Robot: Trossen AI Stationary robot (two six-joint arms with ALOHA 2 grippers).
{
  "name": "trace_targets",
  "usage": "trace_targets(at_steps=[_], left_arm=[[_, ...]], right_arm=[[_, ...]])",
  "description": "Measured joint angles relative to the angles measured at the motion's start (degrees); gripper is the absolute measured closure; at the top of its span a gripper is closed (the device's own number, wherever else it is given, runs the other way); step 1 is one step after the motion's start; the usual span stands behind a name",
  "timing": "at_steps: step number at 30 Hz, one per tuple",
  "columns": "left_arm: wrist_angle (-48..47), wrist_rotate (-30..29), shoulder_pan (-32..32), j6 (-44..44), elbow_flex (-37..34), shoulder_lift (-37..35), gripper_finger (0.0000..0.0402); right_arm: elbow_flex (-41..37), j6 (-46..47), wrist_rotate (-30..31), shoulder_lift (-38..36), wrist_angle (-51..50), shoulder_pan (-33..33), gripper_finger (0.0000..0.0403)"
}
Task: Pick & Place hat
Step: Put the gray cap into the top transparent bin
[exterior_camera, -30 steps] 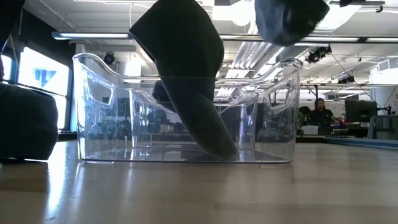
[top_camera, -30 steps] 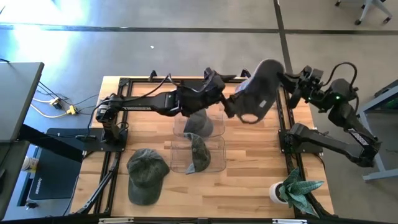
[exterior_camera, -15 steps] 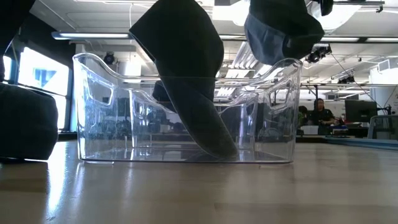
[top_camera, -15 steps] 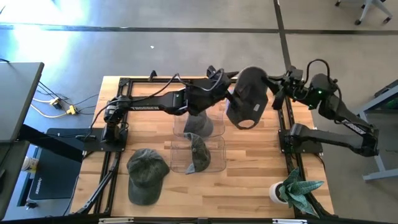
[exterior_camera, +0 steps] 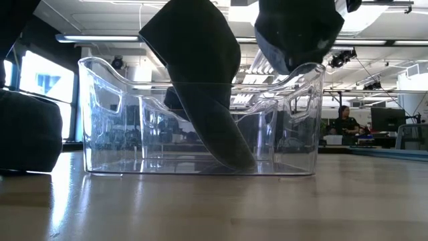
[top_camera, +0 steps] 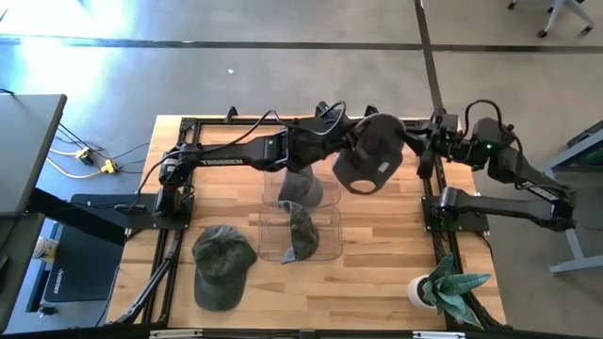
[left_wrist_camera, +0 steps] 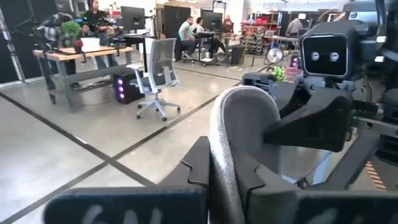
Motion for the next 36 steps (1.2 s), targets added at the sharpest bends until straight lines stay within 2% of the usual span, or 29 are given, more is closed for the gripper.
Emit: trace_targets(at_steps=[4, 7, 12, 16, 20, 22, 25, 28, 31, 36], left_arm=[[-0.47, 0.55, -0.17, -1.83, -0.02, 0.03, 0.0384], [-0.6, 1.12, -0.17, -2.35, -0.06, 0.24, 0.0395], [0.19, -0.4, -0.28, -3.67, -0.08, 0.33, 0.0397], [0.82, -1.13, -0.4, -6.46, 0.0, 0.07, 0.0399], [0.83, -3.91, -0.4, -9.14, 0.0, 0.04, 0.04], [0.81, -6.14, -0.31, -10.73, 0.14, 0.04, 0.04], [-0.43, -7.96, -0.26, -11.64, 1.84, 0.07, 0.04], [-0.23, -9.02, -0.34, -11.84, 3.91, 0.0, 0.04], [-0.96, -12.19, -0.35, -11.62, 4.86, 0.0, 0.04], [-3.93, -18.85, -0.23, -11.41, 4.86, 0.0, 0.0401]], right_arm=[[0.0, -1.14, 0.42, -0.96, -3.39, 0.01, 0.0346], [1.19, -1.88, 3.55, -1.94, -8.55, -0.03, 0.0318], [7.87, -2.09, 8.56, -2.31, -20.75, -0.03, 0.0269], [14.7, -0.98, 12.15, -1.82, -28.18, -0.19, 0.0258], [19.91, 1.59, 9.45, -0.96, -37.19, -0.1, 0.0269], [20.53, 2.3, 3.5, -1.06, -38.72, -0.11, 0.028], [18.22, 3.05, -8.92, -1.09, -38.89, -0.04, 0.0308], [13.93, 0.5, -15.95, -1.0, -35.6, 0.09, 0.035], [9.73, -2.55, -15.99, -0.68, -28.89, 1.85, 0.0392], [5.69, -6.36, -7.2, 1.58, -17.28, 6.99, 0.0391]])
